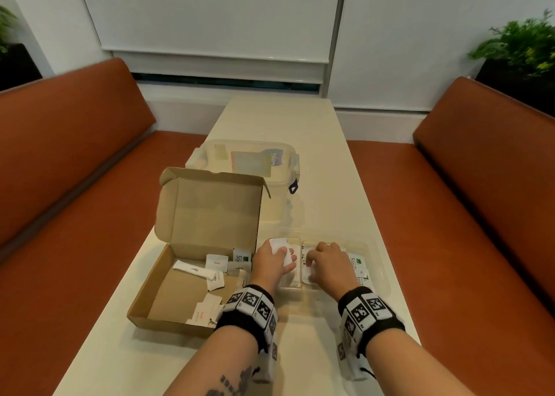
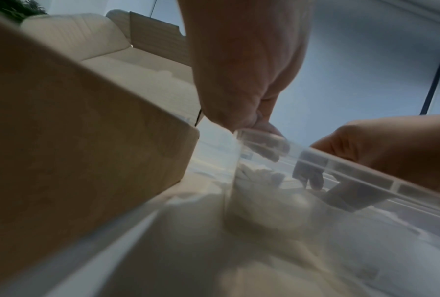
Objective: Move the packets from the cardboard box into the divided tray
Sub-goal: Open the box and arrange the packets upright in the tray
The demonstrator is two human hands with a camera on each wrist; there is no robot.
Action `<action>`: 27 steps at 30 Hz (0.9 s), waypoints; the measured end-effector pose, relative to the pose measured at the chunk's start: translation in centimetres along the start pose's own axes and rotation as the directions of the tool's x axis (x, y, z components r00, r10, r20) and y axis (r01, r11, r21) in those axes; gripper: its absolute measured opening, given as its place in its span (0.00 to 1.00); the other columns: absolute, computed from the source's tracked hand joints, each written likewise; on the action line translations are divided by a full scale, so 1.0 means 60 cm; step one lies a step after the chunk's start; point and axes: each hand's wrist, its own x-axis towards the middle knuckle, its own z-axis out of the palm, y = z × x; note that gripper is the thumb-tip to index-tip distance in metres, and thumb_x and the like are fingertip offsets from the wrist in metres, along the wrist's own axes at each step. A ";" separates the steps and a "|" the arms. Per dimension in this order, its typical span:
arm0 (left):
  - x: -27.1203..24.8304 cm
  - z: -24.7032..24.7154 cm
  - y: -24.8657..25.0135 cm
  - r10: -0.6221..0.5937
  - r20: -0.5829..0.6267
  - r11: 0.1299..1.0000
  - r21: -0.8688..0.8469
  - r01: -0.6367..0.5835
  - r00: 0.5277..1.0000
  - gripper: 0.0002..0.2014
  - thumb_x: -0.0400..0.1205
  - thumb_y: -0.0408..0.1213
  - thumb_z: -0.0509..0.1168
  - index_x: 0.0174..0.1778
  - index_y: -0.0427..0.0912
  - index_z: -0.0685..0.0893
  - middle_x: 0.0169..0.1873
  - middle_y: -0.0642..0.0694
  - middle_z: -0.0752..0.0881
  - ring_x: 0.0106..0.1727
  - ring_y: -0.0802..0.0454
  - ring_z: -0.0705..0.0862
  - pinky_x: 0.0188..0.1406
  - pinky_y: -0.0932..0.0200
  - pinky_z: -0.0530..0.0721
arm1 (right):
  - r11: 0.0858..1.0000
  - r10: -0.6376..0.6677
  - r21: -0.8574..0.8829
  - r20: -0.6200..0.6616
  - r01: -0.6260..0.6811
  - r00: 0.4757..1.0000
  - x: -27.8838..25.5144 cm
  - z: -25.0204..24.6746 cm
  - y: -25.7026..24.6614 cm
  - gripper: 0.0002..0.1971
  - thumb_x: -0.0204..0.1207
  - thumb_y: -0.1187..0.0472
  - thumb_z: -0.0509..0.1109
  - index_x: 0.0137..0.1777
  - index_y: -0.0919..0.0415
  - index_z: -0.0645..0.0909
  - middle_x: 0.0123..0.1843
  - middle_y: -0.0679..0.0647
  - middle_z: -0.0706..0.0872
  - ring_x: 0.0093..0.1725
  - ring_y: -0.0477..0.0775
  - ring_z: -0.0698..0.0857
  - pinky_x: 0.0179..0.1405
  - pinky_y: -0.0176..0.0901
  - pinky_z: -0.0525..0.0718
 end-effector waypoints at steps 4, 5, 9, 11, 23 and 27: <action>-0.001 0.001 0.002 -0.008 0.003 1.000 -0.014 0.008 1.000 0.11 0.84 0.22 0.54 0.46 0.40 0.78 0.37 0.41 0.83 0.35 0.49 0.85 0.30 0.63 0.88 | 0.999 -0.018 -0.038 0.024 0.019 1.000 0.002 -0.003 -0.003 0.09 0.73 0.58 0.70 0.53 0.50 0.84 0.57 0.49 0.81 0.60 0.55 0.74 0.52 0.44 0.74; -0.001 0.000 0.001 -0.009 0.005 1.000 -0.016 0.009 1.000 0.10 0.84 0.22 0.54 0.47 0.39 0.78 0.37 0.41 0.83 0.35 0.49 0.84 0.30 0.63 0.88 | 0.999 -0.025 -0.041 0.033 0.026 0.999 0.002 -0.004 -0.003 0.08 0.73 0.58 0.71 0.51 0.51 0.84 0.55 0.49 0.81 0.59 0.55 0.73 0.51 0.44 0.73; 0.000 -0.001 0.001 -0.002 0.018 1.000 -0.024 0.003 1.000 0.09 0.84 0.22 0.53 0.53 0.35 0.77 0.38 0.39 0.82 0.35 0.48 0.83 0.31 0.62 0.87 | 0.999 -0.007 0.032 0.025 0.007 1.000 -0.002 -0.015 -0.001 0.04 0.74 0.57 0.70 0.45 0.52 0.87 0.48 0.49 0.85 0.56 0.52 0.74 0.47 0.40 0.71; 0.000 -0.002 0.001 -0.001 0.024 1.000 -0.029 0.002 1.000 0.09 0.84 0.22 0.53 0.55 0.34 0.76 0.38 0.38 0.82 0.35 0.47 0.82 0.32 0.62 0.87 | 0.971 0.053 0.234 0.014 -0.055 0.998 -0.006 -0.029 0.006 0.02 0.73 0.57 0.73 0.41 0.51 0.87 0.44 0.48 0.87 0.53 0.49 0.77 0.47 0.37 0.74; 0.003 0.002 0.002 -0.010 0.014 1.000 -0.028 0.010 1.000 0.08 0.84 0.22 0.54 0.47 0.36 0.76 0.38 0.38 0.81 0.35 0.46 0.82 0.33 0.61 0.87 | 0.919 0.185 0.287 0.296 -0.272 0.937 -0.034 -0.089 0.075 0.07 0.66 0.63 0.80 0.33 0.55 0.84 0.36 0.48 0.88 0.36 0.46 0.84 0.42 0.36 0.84; 0.002 -0.001 0.000 0.006 0.013 1.000 -0.013 -0.006 1.000 0.08 0.84 0.22 0.54 0.48 0.35 0.76 0.37 0.39 0.82 0.34 0.47 0.82 0.33 0.61 0.87 | 0.924 0.192 0.283 0.239 -0.258 0.952 -0.046 -0.060 0.067 0.05 0.68 0.61 0.79 0.35 0.55 0.85 0.37 0.48 0.87 0.37 0.46 0.84 0.41 0.36 0.82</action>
